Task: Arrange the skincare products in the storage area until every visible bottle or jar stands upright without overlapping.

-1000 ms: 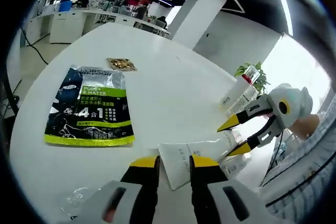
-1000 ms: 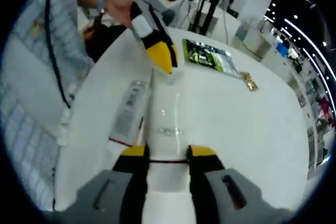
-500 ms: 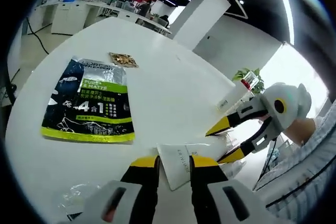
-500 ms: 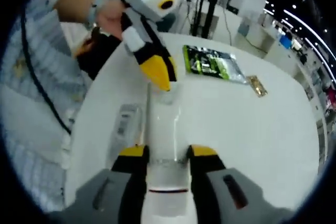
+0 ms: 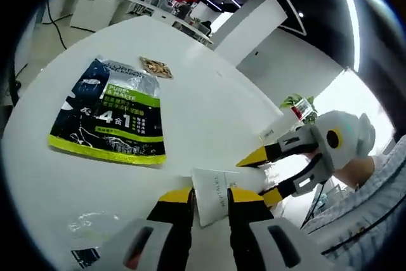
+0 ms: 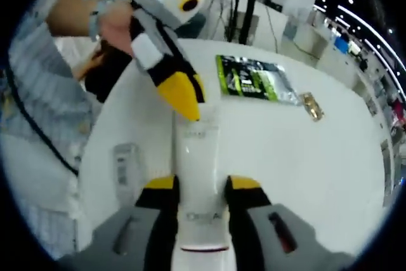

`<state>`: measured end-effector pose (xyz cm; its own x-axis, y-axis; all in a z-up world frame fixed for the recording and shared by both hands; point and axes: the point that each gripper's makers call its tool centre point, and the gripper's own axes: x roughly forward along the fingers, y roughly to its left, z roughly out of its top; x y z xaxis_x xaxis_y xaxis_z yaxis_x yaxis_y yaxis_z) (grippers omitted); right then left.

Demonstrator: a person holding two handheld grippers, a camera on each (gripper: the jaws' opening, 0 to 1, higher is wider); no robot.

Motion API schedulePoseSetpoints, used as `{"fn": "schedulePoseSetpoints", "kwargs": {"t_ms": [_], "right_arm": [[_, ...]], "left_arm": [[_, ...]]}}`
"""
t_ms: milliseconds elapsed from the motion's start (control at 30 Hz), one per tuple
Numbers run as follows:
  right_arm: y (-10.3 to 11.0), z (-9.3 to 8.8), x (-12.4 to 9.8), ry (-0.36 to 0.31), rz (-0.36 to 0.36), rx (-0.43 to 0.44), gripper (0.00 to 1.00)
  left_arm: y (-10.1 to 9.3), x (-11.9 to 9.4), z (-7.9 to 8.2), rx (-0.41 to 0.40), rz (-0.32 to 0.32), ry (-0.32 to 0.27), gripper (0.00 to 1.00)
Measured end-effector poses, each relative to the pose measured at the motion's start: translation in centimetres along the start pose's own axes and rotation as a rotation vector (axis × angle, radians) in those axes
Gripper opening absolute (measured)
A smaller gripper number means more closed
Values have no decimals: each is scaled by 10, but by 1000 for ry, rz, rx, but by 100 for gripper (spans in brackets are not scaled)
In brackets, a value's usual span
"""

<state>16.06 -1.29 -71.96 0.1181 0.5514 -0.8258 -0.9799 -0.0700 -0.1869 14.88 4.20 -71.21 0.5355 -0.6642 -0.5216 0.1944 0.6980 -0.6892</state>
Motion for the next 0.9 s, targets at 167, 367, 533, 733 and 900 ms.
{"fn": "schedulePoseSetpoints", "kwargs": {"t_ms": [167,367,533,733,900], "right_arm": [[-3,13,-11,-67,-45,6,28],[-11,18,-25,-96,-163,-112,28],[-15,17,-30,-100,-213,-116,28],[-23,17,-42,-132,-270,-54,28],[-34,25,-54,-216,-296,100,28]], "left_arm": [[-14,-1,11,-61,-74,-70,22],[-26,-5,15,-60,-117,-61,21],[-39,-8,21,55,-124,-60,16],[-69,-16,37,-14,-249,-47,6],[-88,-17,56,74,-240,-96,6]]}}
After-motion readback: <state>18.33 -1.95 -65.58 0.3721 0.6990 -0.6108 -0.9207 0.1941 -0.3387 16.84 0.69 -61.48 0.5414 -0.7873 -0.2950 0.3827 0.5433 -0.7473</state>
